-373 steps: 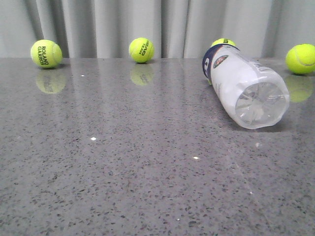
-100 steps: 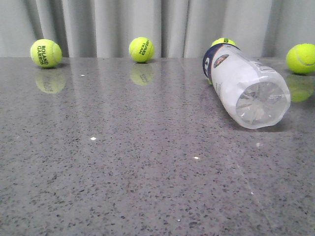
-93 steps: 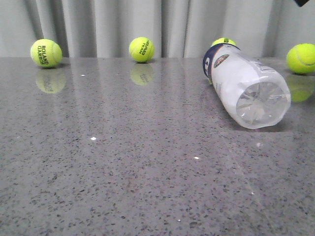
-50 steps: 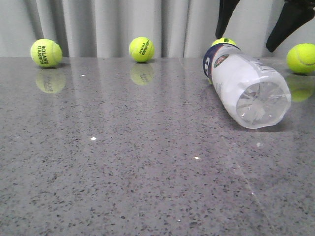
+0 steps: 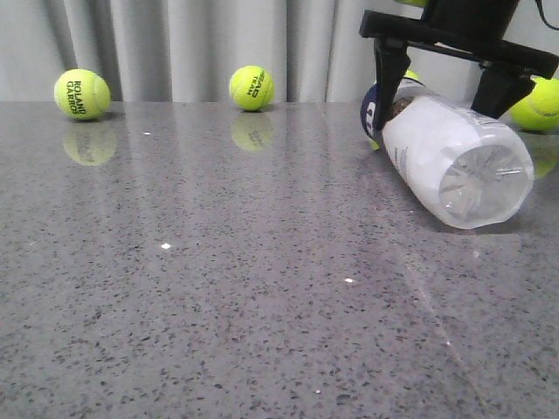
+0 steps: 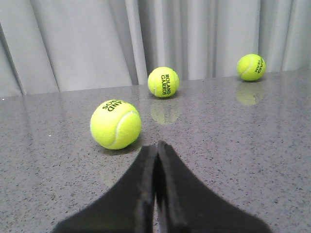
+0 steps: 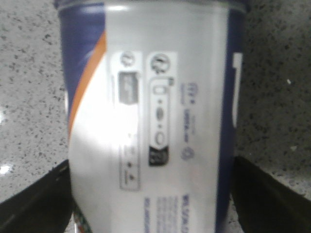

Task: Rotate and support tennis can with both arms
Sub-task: 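Lower the right gripper over the middle of the Wilson can, then grasp the can with the right gripper and lift it, swinging it sideways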

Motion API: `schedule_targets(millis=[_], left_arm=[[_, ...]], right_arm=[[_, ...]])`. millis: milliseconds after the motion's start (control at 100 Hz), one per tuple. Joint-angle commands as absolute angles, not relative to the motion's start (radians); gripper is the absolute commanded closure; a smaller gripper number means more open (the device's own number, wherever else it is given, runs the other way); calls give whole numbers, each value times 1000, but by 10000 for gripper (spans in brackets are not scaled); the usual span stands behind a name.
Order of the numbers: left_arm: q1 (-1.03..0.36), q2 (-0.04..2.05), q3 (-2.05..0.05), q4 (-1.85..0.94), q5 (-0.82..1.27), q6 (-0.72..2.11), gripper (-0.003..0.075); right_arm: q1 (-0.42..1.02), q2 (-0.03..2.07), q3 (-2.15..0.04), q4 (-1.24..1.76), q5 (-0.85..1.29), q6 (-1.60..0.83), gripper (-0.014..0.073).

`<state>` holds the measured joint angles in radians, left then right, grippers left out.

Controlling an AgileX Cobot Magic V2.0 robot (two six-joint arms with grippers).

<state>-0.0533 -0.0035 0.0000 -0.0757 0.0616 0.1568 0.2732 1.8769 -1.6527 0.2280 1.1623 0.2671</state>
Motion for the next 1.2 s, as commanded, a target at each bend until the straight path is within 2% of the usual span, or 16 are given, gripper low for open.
schedule_targets(millis=[0, 150, 340, 390, 590, 800, 990, 1190], left_arm=[[-48, -37, 44, -83, -12, 153, 740], [-48, -37, 44, -83, -12, 153, 740], [-48, -37, 44, -83, -12, 153, 740], [-48, -37, 44, -83, -12, 153, 740], [-48, -37, 44, -83, -12, 153, 740], [-48, -37, 44, -83, -12, 153, 740], [-48, -37, 44, -83, -12, 153, 740], [-48, -37, 44, -83, -12, 153, 740]], right_arm=[[272, 1834, -1687, 241, 1150, 257, -41], [272, 1834, -1687, 241, 1151, 254, -26], [272, 1834, -1687, 240, 1151, 254, 186], [272, 1834, -1687, 240, 1151, 254, 215], [273, 1833, -1692, 241, 1152, 233, 220], [297, 1833, -1781, 240, 1197, 65, 220], [367, 1833, -1868, 240, 1211, -236, 220], [460, 1833, -1888, 240, 1222, -659, 220]])
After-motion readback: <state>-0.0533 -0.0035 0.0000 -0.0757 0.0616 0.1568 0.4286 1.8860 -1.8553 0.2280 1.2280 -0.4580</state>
